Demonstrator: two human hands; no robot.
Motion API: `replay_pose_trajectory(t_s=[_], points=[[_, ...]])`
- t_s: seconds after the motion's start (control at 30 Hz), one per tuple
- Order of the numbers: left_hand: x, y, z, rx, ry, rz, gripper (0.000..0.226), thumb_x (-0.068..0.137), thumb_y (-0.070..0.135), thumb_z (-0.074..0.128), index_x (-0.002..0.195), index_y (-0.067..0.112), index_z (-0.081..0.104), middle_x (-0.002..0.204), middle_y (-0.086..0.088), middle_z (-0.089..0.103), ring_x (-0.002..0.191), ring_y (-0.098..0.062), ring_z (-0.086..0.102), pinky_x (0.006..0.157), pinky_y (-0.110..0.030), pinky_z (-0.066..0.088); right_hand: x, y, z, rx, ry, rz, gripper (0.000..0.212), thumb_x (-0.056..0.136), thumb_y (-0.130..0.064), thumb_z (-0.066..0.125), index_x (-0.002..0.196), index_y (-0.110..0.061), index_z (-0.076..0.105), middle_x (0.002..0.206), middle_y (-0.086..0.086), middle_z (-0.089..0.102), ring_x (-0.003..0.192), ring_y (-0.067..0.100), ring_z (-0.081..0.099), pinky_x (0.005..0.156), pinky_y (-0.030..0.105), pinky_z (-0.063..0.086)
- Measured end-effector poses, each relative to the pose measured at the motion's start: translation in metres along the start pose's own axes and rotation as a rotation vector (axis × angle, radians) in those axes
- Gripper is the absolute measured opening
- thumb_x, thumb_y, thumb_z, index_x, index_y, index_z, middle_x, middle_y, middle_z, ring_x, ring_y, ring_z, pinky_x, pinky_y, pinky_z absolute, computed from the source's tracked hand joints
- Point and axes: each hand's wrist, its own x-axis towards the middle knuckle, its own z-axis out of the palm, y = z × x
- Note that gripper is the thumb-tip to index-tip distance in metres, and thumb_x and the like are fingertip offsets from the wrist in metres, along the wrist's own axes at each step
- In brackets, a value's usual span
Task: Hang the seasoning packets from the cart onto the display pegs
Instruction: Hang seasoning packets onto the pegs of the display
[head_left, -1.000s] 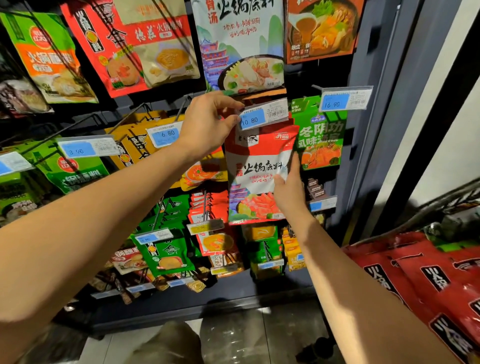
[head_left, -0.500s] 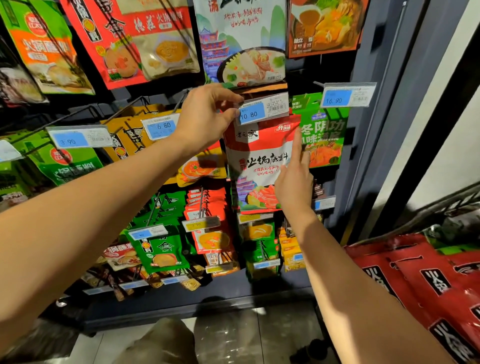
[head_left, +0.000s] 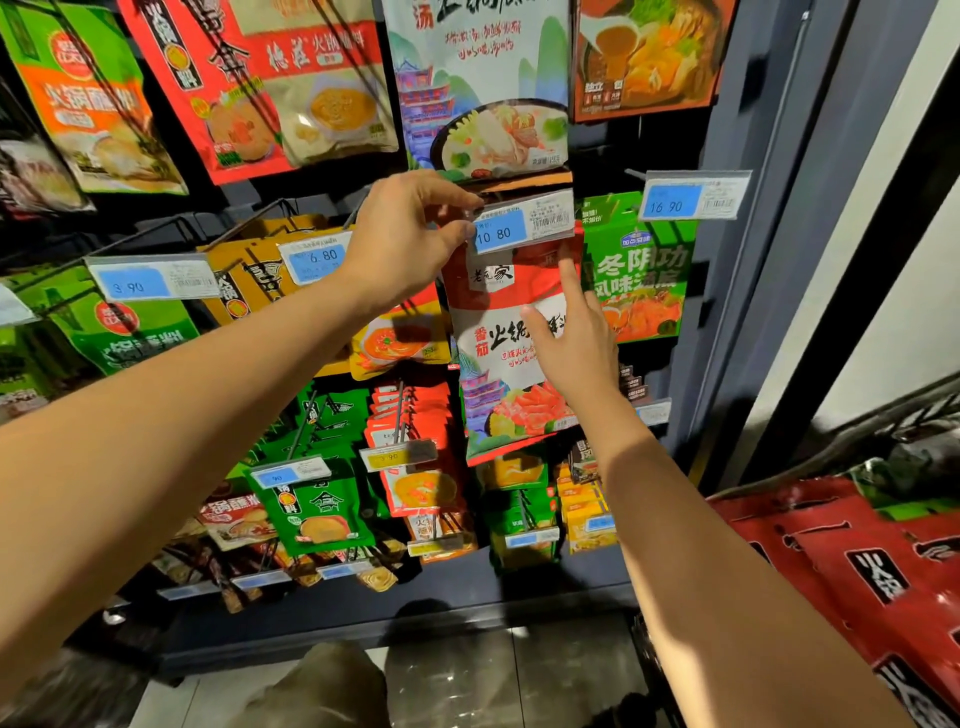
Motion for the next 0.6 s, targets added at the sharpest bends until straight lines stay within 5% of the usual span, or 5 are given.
replay_pose_trajectory(t_s=[0.13, 0.47, 0.6], points=[[0.000, -0.001, 0.000, -0.030, 0.003, 0.003, 0.022, 0.090, 0.022, 0.076, 0.111, 0.017, 0.079, 0.093, 0.001, 0.069, 0.082, -0.011, 0.055, 0.071, -0.031, 0.048, 0.001, 0.003, 0.002, 0.073, 0.029, 0.022, 0.080, 0.098, -0.056, 0.059, 0.163, -0.037, 0.017, 0.163, 0.012, 0.037, 0.149, 0.035, 0.035, 0.110, 0.054, 0.042], [0.000, -0.001, 0.000, -0.019, -0.002, -0.017, 0.021, 0.090, 0.024, 0.077, 0.110, 0.019, 0.079, 0.095, 0.007, 0.068, 0.086, -0.009, 0.057, 0.070, -0.021, 0.046, 0.015, -0.021, 0.001, -0.146, 0.071, 0.029, 0.059, 0.098, -0.051, 0.061, 0.146, -0.023, 0.042, 0.131, 0.014, 0.055, 0.109, 0.039, 0.062, 0.080, 0.040, 0.043], [-0.001, -0.001, 0.000, -0.021, -0.002, -0.018, 0.021, 0.090, 0.024, 0.077, 0.110, 0.019, 0.079, 0.095, 0.006, 0.069, 0.086, -0.011, 0.059, 0.071, -0.025, 0.049, 0.013, -0.019, -0.005, -0.023, 0.105, 0.062, 0.060, 0.099, -0.037, 0.059, 0.154, -0.026, 0.037, 0.145, 0.016, 0.048, 0.114, 0.039, 0.059, 0.085, 0.040, 0.043]])
